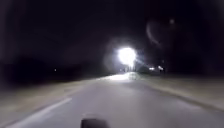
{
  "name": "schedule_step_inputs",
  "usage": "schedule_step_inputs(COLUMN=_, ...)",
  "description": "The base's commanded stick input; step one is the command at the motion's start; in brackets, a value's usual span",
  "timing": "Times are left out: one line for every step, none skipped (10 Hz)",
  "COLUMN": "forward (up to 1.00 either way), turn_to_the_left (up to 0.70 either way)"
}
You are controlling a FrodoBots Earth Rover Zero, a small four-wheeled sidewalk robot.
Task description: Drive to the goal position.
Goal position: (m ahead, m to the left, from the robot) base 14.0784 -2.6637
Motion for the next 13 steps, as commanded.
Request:
schedule_step_inputs(forward=1.0, turn_to_the_left=0.0)
schedule_step_inputs(forward=1.0, turn_to_the_left=0.0)
schedule_step_inputs(forward=1.0, turn_to_the_left=0.0)
schedule_step_inputs(forward=1.0, turn_to_the_left=0.0)
schedule_step_inputs(forward=1.0, turn_to_the_left=0.0)
schedule_step_inputs(forward=1.0, turn_to_the_left=0.0)
schedule_step_inputs(forward=1.0, turn_to_the_left=0.0)
schedule_step_inputs(forward=1.0, turn_to_the_left=0.0)
schedule_step_inputs(forward=1.0, turn_to_the_left=0.0)
schedule_step_inputs(forward=1.0, turn_to_the_left=0.0)
schedule_step_inputs(forward=1.0, turn_to_the_left=0.0)
schedule_step_inputs(forward=1.0, turn_to_the_left=0.0)
schedule_step_inputs(forward=1.0, turn_to_the_left=0.0)
